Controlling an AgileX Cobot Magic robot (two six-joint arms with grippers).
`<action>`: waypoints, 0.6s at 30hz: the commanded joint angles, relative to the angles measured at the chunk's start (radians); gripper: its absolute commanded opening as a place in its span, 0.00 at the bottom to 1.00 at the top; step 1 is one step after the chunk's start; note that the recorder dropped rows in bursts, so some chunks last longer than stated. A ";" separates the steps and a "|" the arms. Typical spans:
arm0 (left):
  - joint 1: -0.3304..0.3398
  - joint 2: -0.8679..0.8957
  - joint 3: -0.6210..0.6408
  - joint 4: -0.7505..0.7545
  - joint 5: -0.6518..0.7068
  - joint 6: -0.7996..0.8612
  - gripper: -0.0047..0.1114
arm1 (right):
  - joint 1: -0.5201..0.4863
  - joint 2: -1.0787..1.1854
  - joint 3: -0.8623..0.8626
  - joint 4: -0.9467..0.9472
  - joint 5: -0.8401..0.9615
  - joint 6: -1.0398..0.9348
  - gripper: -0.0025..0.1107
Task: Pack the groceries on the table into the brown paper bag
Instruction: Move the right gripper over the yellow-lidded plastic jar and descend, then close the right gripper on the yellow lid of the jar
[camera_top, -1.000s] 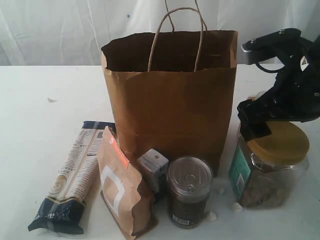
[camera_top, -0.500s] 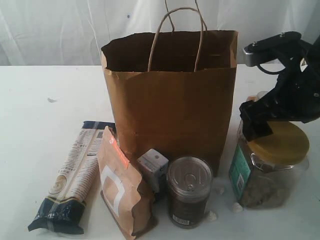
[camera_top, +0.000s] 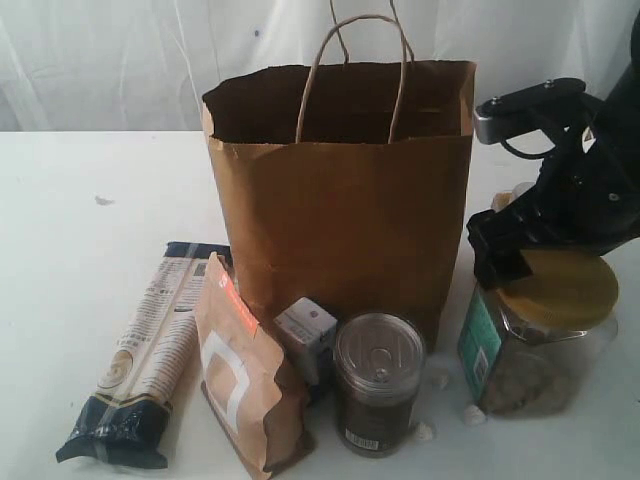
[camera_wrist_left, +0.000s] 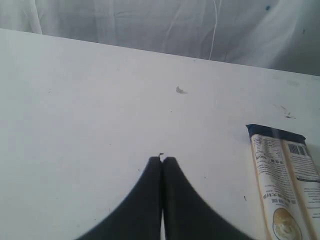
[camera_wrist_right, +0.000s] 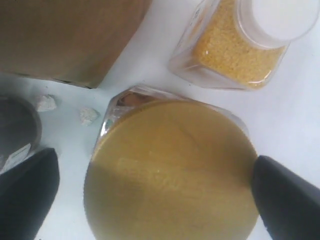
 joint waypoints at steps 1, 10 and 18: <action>-0.008 -0.004 0.004 -0.004 -0.003 -0.003 0.04 | -0.007 0.004 -0.001 -0.012 0.012 -0.012 0.88; -0.008 -0.004 0.004 -0.004 -0.003 -0.003 0.04 | -0.007 0.004 -0.001 -0.049 0.033 -0.014 0.88; -0.008 -0.004 0.004 -0.004 -0.003 -0.003 0.04 | -0.007 0.006 0.023 -0.044 0.017 -0.034 0.88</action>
